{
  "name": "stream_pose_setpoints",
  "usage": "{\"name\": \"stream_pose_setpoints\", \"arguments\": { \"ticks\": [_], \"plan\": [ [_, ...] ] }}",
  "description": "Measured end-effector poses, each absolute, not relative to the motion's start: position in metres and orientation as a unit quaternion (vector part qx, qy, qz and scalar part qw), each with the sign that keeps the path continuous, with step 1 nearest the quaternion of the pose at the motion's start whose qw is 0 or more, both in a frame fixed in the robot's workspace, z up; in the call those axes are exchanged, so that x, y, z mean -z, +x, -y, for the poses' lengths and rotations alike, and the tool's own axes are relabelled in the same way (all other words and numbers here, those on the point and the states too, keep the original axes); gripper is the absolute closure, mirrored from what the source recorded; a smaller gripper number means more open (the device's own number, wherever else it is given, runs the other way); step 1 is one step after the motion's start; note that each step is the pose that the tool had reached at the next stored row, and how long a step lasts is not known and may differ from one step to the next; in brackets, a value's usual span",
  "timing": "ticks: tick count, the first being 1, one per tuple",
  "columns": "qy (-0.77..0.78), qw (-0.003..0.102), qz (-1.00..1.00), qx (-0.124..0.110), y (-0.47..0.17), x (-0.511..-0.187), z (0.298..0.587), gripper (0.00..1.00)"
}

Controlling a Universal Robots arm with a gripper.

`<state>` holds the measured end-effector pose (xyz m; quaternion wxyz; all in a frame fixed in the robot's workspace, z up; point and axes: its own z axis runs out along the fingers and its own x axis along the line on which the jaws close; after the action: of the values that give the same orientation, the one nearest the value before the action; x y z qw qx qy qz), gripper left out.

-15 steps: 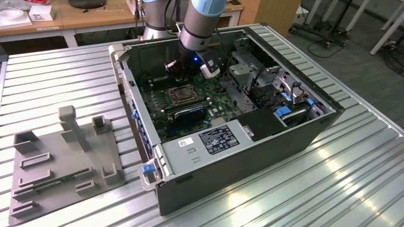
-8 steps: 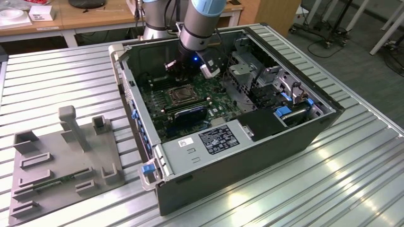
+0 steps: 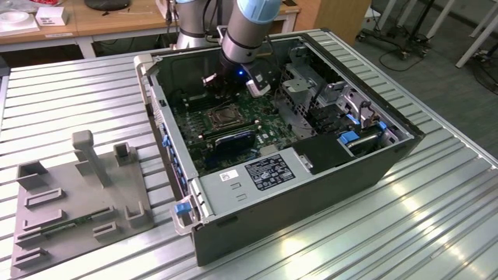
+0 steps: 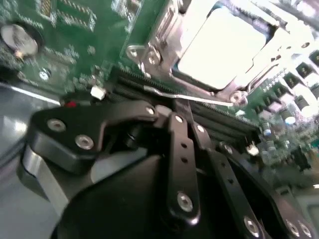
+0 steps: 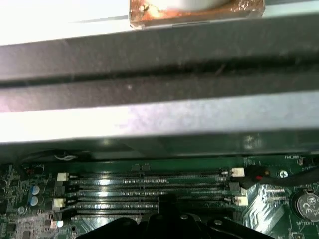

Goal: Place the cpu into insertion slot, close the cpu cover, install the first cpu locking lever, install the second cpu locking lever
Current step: 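Install the first cpu locking lever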

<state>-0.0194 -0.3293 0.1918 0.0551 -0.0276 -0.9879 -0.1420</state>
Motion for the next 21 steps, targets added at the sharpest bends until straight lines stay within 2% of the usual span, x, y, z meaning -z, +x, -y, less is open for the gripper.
{"name": "stream_pose_setpoints", "arguments": {
  "ticks": [21],
  "plan": [
    [-0.028, 0.055, 0.988, 0.143, -0.019, -0.207, 0.329, 0.89]
  ]
}}
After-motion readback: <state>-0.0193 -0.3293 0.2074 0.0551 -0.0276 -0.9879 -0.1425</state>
